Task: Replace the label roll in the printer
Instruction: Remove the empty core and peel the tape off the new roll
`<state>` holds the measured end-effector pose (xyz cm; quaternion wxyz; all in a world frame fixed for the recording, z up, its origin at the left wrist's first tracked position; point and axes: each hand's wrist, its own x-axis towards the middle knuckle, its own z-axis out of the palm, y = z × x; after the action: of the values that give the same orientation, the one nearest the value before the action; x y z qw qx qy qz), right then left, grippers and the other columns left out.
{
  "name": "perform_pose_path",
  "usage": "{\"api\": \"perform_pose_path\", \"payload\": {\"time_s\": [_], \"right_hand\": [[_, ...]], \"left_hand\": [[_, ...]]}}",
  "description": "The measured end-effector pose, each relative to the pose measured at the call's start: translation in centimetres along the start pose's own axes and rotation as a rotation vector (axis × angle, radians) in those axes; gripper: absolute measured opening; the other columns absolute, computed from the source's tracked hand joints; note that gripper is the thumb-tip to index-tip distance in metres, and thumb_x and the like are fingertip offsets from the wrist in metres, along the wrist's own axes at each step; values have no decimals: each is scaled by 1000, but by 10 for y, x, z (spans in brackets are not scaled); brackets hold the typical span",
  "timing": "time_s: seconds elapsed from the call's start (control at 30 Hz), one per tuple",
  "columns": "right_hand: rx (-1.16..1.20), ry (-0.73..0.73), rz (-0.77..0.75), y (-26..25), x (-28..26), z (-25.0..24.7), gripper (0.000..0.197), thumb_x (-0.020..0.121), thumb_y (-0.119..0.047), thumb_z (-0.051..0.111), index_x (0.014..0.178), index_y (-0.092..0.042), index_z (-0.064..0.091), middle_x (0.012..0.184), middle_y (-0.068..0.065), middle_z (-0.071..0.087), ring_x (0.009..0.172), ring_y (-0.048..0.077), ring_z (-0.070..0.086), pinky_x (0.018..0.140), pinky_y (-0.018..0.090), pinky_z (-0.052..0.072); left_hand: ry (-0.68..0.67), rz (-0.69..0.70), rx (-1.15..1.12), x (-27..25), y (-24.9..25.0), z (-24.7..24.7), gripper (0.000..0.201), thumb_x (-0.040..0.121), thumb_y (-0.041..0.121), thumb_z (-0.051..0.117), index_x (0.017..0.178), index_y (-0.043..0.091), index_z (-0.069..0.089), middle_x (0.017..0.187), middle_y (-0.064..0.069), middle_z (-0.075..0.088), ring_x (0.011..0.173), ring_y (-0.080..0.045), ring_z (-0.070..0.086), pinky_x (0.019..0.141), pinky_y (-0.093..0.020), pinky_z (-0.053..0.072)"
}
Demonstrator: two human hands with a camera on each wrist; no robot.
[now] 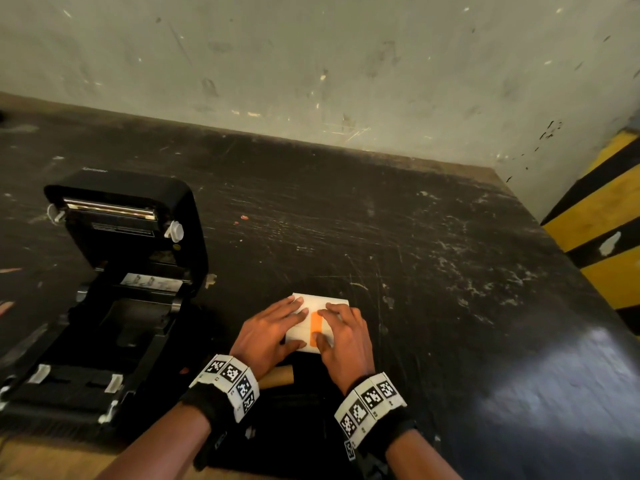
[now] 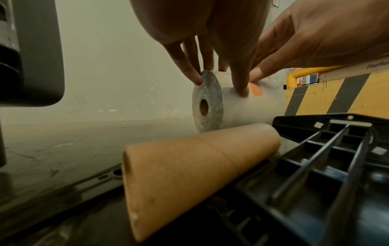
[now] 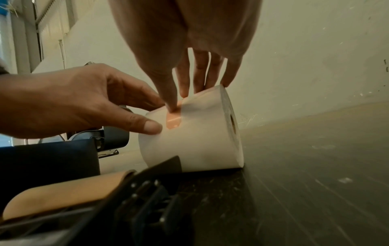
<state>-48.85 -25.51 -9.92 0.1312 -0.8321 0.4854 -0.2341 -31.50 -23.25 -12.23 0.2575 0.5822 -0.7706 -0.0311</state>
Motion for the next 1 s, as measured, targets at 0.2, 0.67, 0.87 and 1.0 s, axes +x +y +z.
{"api": "perform_pose_path", "payload": {"time_s": [0.2,0.67,0.87,1.0], "right_hand": [[-15,3,-6,-1,1,-1,38,85,-21,63,122,-13,58,128,5,52,117,22,46,100,34,37],[-16,-87,58,-6,10,-13,35,83,-23,63,117,-18,54,127,-1,43,116,18,39,98,30,34],[-8,-115,86,-7,14,-16,34,80,-21,67,112,-21,55,127,-2,42,116,17,38,97,29,32],[-37,-133,75,-10,8,-10,12,81,-18,64,92,-22,67,135,-3,38,125,17,31,100,30,28]], "left_hand": [[4,17,22,0,1,-1,58,66,30,80,119,18,59,128,-2,57,121,-18,50,93,-36,44],[-15,20,56,2,4,-5,59,63,27,82,117,17,61,126,-3,59,118,-20,52,88,-38,48],[-29,27,82,1,7,-6,60,60,28,84,115,16,63,123,-4,61,114,-21,56,87,-38,49],[-28,9,80,3,9,-7,60,60,26,84,115,15,62,124,-5,60,116,-22,55,87,-39,49]]}}
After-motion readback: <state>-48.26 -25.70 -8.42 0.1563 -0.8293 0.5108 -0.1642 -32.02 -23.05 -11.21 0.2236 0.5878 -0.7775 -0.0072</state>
